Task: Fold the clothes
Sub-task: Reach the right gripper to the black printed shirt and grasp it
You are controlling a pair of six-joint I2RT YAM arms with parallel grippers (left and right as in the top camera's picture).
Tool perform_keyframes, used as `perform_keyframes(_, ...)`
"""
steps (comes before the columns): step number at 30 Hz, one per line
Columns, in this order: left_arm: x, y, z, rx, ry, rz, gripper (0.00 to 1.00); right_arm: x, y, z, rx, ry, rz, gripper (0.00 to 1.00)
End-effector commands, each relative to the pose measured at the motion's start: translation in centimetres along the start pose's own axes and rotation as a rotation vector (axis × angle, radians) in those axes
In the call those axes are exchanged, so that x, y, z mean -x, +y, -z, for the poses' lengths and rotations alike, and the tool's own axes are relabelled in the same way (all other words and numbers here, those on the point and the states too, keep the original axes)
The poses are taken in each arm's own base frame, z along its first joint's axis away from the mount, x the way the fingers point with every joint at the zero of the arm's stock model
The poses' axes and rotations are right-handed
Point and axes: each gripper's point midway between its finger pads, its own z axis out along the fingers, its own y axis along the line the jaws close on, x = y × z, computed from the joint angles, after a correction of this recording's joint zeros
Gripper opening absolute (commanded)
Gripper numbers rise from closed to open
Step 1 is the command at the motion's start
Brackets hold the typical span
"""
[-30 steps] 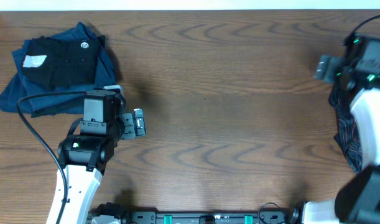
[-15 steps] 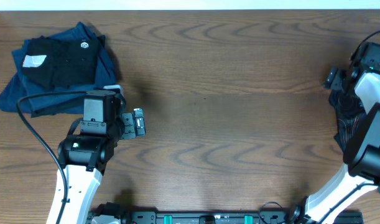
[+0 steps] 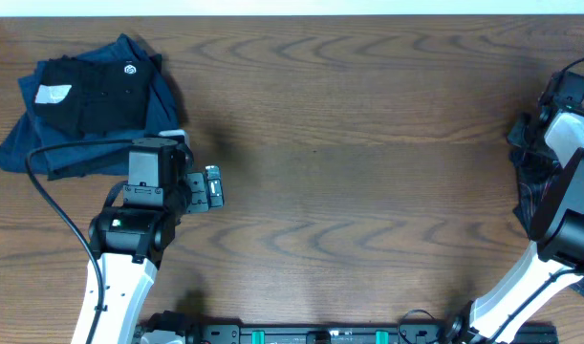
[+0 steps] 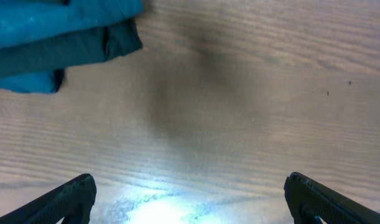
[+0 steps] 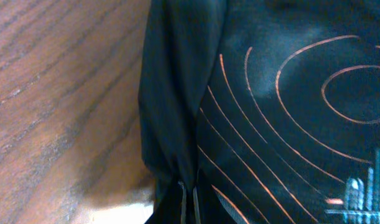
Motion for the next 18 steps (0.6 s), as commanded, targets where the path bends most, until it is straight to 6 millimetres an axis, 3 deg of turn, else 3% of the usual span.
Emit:
perform_keyframes(1,1.1,-0.1,0.5,-0.004,-0.035,0.017,0.98,5.0,-1.0,5.6,0.008,-0.145,-0.050,0.01)
perform_keyframes(5,1.3,-0.1,0.5,-0.006,-0.041,0.017,0.98,9.0,-0.7,13.4,0.099,-0.280,-0.044,0.01)
perform_keyframes(7,1.2,-0.1,0.5,-0.006,-0.041,0.017,0.98,10.1,1.3,18.2,0.251,-0.335,0.013,0.01)
perform_keyframes(9,1.2,-0.1,0.5,-0.006,-0.041,0.017,0.98,9.6,5.0,23.8,0.458,-0.374,0.132,0.01)
perform_keyframes(11,1.3,-0.1,0.5,-0.006,-0.041,0.017,0.98,7.8,8.9,28.8,0.647,-0.399,0.283,0.01)
perform_keyframes(14,1.2,-0.1,0.5,-0.006,-0.041,0.017,0.98,1.7,15.6,35.6,0.889,-0.434,0.634,0.01)
perform_keyframes(16,1.2,-0.1,0.5,-0.005,-0.040,0.017,0.98,-2.8,18.8,37.2,0.919,-0.403,0.842,0.01)
perform_keyframes(18,1.2,-0.1,0.5,-0.005,-0.039,0.017,0.98,-6.8,21.4,37.3,0.906,-0.333,0.978,0.03)
